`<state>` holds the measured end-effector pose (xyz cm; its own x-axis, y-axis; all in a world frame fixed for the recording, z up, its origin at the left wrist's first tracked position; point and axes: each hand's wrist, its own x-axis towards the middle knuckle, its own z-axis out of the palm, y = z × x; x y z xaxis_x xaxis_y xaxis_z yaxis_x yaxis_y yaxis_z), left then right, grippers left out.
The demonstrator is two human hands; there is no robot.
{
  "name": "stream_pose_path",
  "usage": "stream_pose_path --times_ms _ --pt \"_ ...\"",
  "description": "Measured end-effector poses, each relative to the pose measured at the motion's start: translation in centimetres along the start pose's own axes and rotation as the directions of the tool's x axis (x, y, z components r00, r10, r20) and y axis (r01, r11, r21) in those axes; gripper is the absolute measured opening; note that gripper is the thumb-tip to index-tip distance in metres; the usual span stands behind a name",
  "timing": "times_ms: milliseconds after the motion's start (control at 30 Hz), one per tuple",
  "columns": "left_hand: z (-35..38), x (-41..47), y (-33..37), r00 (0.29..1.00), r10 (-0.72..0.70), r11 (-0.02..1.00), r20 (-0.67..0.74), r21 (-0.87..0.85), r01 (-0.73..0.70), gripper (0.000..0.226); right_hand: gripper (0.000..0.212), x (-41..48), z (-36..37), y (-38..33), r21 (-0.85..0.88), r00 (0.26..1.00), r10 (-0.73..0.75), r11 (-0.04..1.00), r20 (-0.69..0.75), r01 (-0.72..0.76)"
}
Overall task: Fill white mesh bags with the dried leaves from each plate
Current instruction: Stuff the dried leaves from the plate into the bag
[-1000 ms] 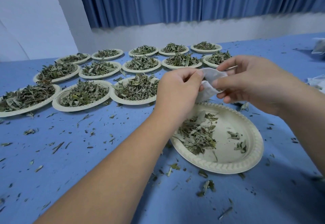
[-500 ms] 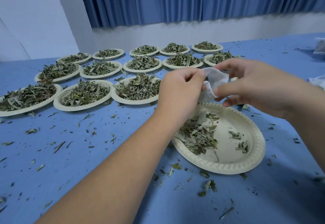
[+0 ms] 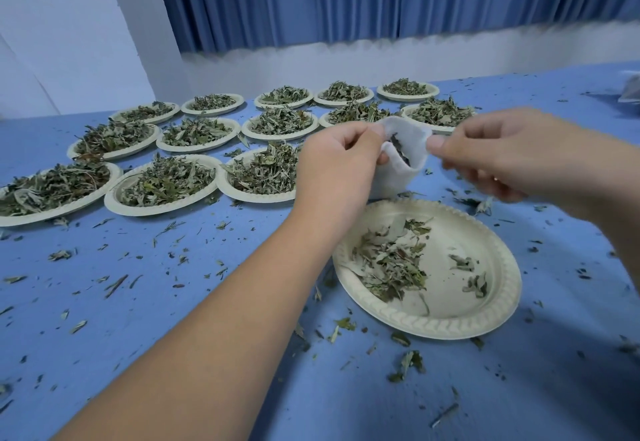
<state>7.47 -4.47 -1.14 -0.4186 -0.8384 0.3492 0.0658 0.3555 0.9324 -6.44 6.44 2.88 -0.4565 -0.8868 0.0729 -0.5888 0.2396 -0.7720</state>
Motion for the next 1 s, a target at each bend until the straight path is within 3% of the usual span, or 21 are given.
stream_pose_path --times_ms 167,300,467,733,1000 --pt "-0.3 0.4 -0.1 0.998 -0.032 0.998 -0.048 -0.047 0.029 0.031 0.065 -0.9 1.1 0.3 -0.375 0.920 -0.054 0.902 0.388 0.211" --pt "-0.3 0.5 -0.1 0.998 -0.025 0.999 -0.057 -0.050 0.023 0.031 0.089 -1.0 3.1 0.4 -0.450 0.858 -0.084 0.823 0.507 0.347" --pt "-0.3 0.4 0.0 0.998 -0.016 0.999 -0.055 -0.044 0.014 0.032 0.086 -1.0 4.6 0.8 -0.504 0.844 -0.112 0.758 0.525 0.414" --pt "-0.6 0.4 0.2 0.997 -0.019 0.999 -0.069 -0.032 0.017 0.031 0.040 -0.9 5.2 0.9 -0.428 0.854 -0.234 0.785 0.466 0.448" --pt "-0.8 0.4 0.1 0.997 -0.014 0.999 -0.075 -0.039 0.011 0.029 0.042 -1.0 5.4 0.7 -0.484 0.853 -0.219 0.744 0.474 0.460"
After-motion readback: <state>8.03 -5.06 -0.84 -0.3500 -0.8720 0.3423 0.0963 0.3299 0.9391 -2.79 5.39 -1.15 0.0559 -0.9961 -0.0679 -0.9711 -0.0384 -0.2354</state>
